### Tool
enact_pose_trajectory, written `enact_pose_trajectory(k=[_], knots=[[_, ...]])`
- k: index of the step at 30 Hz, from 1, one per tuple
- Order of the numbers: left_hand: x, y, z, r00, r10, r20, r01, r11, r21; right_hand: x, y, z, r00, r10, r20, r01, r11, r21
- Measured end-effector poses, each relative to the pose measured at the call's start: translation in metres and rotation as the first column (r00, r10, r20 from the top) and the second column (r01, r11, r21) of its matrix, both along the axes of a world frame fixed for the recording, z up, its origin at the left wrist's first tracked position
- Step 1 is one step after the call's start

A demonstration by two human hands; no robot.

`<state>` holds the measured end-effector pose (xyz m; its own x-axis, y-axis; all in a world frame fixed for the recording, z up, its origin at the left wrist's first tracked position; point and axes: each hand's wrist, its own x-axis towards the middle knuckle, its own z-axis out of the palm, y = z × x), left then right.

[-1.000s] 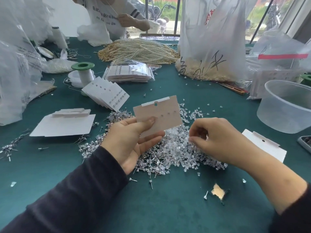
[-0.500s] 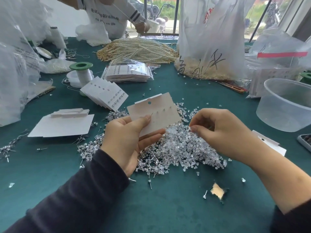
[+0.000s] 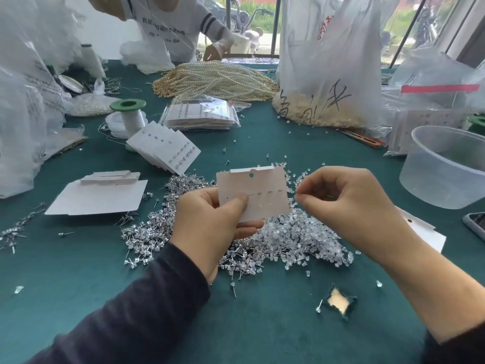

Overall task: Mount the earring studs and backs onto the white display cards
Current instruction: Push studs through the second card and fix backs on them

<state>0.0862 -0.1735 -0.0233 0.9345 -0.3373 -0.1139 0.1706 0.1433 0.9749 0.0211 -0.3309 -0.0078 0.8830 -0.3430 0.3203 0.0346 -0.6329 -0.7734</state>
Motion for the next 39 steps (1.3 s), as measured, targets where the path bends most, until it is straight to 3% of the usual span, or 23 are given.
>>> enact_pose_trajectory(k=[2,4,8,27,33,39], knots=[[-0.002,-0.002,-0.001,0.999,0.001,0.049,-0.003,0.999,0.032,-0.002,0.011,-0.001,0.988,0.018,0.153,-0.016,1.0,-0.013],[-0.005,-0.004,-0.003,0.995,-0.012,0.102,0.006,0.998,0.063,-0.003,0.022,-0.005,0.957,0.072,0.283,-0.029,0.988,-0.152],[-0.009,-0.005,-0.005,0.985,-0.021,0.173,0.003,0.995,0.104,0.001,0.029,-0.017,0.938,0.13,0.321,-0.008,0.935,-0.356],[-0.011,-0.006,-0.004,0.983,0.019,0.181,-0.041,0.992,0.119,0.005,0.034,-0.027,0.936,0.133,0.326,-0.011,0.936,-0.351],[-0.014,-0.007,-0.001,0.982,-0.036,0.186,0.017,0.994,0.105,0.005,0.034,-0.029,0.936,0.082,0.343,0.035,0.946,-0.323],[-0.017,-0.006,-0.003,0.978,-0.09,0.188,0.072,0.993,0.098,0.005,0.032,-0.029,0.947,0.109,0.301,-0.019,0.958,-0.285]])
